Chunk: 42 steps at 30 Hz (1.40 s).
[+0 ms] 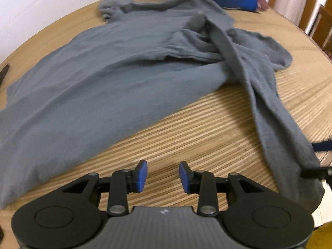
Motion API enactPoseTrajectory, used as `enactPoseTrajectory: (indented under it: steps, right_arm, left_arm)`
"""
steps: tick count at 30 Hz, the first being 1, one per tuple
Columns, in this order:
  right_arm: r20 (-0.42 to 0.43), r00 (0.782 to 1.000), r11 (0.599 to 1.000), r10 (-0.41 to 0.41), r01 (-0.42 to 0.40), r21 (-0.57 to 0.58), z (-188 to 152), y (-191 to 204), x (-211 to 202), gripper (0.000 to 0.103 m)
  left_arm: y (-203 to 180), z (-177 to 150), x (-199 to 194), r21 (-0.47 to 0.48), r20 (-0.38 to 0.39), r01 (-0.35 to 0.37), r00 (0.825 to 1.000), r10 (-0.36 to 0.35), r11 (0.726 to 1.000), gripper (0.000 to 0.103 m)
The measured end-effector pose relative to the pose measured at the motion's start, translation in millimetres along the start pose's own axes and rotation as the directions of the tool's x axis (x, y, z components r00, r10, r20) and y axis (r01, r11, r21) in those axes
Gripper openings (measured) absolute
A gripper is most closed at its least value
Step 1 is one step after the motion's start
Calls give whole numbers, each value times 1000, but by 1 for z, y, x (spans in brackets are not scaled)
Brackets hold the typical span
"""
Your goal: Fold clothes
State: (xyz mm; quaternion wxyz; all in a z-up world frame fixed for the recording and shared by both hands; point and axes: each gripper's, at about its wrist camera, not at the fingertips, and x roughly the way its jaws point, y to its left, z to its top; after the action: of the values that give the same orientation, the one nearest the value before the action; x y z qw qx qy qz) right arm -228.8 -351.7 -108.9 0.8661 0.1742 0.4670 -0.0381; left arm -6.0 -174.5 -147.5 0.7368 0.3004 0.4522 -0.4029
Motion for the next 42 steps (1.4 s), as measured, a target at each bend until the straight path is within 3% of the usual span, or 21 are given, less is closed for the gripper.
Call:
enactPoseTrajectory:
  steps: [1, 3, 6, 9, 11, 14, 19, 23, 27, 29, 31, 34, 37, 39, 42]
  right_arm:
    - [-3, 1000, 999, 31, -31, 25, 5, -2, 1, 14]
    - [74, 988, 971, 139, -151, 188, 17, -17, -6, 13]
    - [250, 930, 861, 270, -349, 371, 38, -37, -23, 12]
    - [368, 875, 786, 316, -458, 415, 60, -42, -34, 12]
    - [402, 850, 750, 339, -502, 430, 74, -42, -34, 12]
    - [424, 841, 740, 335, -514, 435, 86, -40, -33, 12]
    - [491, 810, 687, 321, -556, 469, 94, -45, -31, 12]
    - [496, 815, 714, 301, -537, 449, 94, -41, -31, 12]
    - [471, 821, 742, 322, -528, 413, 91, -29, -27, 12]
    - [472, 818, 750, 327, -529, 397, 92, -24, -26, 12]
    - [475, 809, 750, 347, -543, 378, 92, -20, -26, 12]
    - [491, 788, 751, 371, -565, 341, 91, -17, -32, 12]
    - [532, 759, 736, 374, -592, 327, 89, -16, -40, 13]
    - [539, 753, 739, 377, -595, 316, 89, -14, -42, 13]
    - [527, 759, 753, 383, -587, 298, 90, -7, -41, 13]
  left_arm:
    - [3, -2, -3, -11, 5, 11, 1000, -11, 1000, 36]
    - [5, -5, -12, -23, 27, 50, 998, -49, 998, 36]
    - [-2, -7, -33, 12, 88, 114, 990, -114, 993, 37]
    - [-17, -6, -61, 95, 175, 163, 968, -178, 982, 44]
    - [-27, -4, -81, 143, 247, 152, 951, -184, 978, 47]
    - [-34, 0, -98, 167, 301, 125, 938, -171, 978, 49]
    - [-19, -1, -97, 65, 291, 194, 935, -205, 979, 50]
    - [-7, -6, -101, 16, 300, 256, 921, -249, 967, 53]
    - [1, -3, -88, -42, 289, 400, 882, -372, 916, 54]
    - [0, -1, -80, -67, 275, 427, 877, -395, 902, 54]
    - [-3, 1, -75, -61, 268, 414, 883, -385, 908, 55]
    - [-4, 2, -69, -65, 254, 358, 909, -332, 931, 55]
    - [4, -1, -68, -95, 254, 357, 911, -324, 929, 56]
    - [7, 0, -67, -106, 259, 365, 908, -329, 925, 56]
    - [3, 9, -69, -99, 296, 402, 885, -359, 910, 55]
